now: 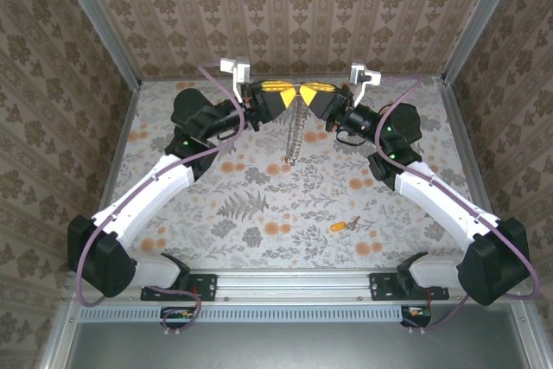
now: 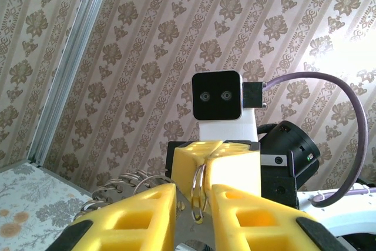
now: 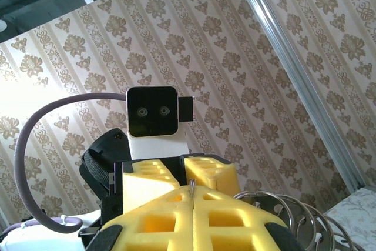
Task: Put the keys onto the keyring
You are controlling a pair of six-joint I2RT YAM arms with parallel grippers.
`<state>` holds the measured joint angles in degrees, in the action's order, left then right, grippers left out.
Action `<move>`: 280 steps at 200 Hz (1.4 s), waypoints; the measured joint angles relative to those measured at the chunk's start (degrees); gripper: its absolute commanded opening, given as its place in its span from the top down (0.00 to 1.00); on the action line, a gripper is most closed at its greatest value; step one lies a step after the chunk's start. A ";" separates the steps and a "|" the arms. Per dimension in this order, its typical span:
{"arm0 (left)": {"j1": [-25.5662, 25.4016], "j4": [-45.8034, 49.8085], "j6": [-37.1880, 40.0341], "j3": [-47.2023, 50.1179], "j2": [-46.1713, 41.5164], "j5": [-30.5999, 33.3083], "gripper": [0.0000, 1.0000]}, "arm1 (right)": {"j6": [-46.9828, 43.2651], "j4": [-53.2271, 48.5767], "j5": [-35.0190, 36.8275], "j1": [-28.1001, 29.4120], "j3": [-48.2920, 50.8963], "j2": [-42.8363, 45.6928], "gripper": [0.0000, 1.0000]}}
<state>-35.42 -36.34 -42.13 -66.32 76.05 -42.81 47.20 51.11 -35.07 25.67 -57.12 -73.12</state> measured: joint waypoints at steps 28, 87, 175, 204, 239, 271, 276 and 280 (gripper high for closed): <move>-0.37 -0.13 -0.42 -0.02 0.09 -0.02 0.89 | -0.02 0.02 0.00 0.00 0.20 0.00 1.00; -0.52 -0.81 -0.76 -0.07 0.68 -0.02 1.00 | 0.00 0.15 0.39 -0.02 0.26 -0.02 1.00; -0.85 13.00 6.80 -5.40 1.27 -4.61 1.00 | -3.98 -14.19 -0.94 -4.48 0.39 6.69 0.52; -0.46 24.72 14.67 -11.41 1.31 -8.22 1.00 | -7.98 -22.95 -2.93 -6.43 0.07 11.02 0.55; 0.70 37.90 23.80 -17.90 2.23 -13.51 1.00 | -12.96 -32.09 -7.96 -6.73 -2.89 11.56 0.59; 1.77 47.67 30.34 -21.88 4.55 -18.38 1.00 | -15.80 -36.30 -13.05 -6.78 -5.57 10.51 0.61; 1.84 48.94 31.21 -22.23 4.87 -19.04 1.00 | -16.02 -36.59 -13.84 -6.78 -5.90 10.27 0.61; 1.92 49.90 31.85 -22.43 5.14 -19.50 1.00 | -16.09 -36.70 -14.38 -6.78 -6.10 10.10 0.61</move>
<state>-33.50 13.56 -10.28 -88.75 81.19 -62.30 31.11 14.41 -49.45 18.90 -63.22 -63.02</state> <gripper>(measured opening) 0.047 0.387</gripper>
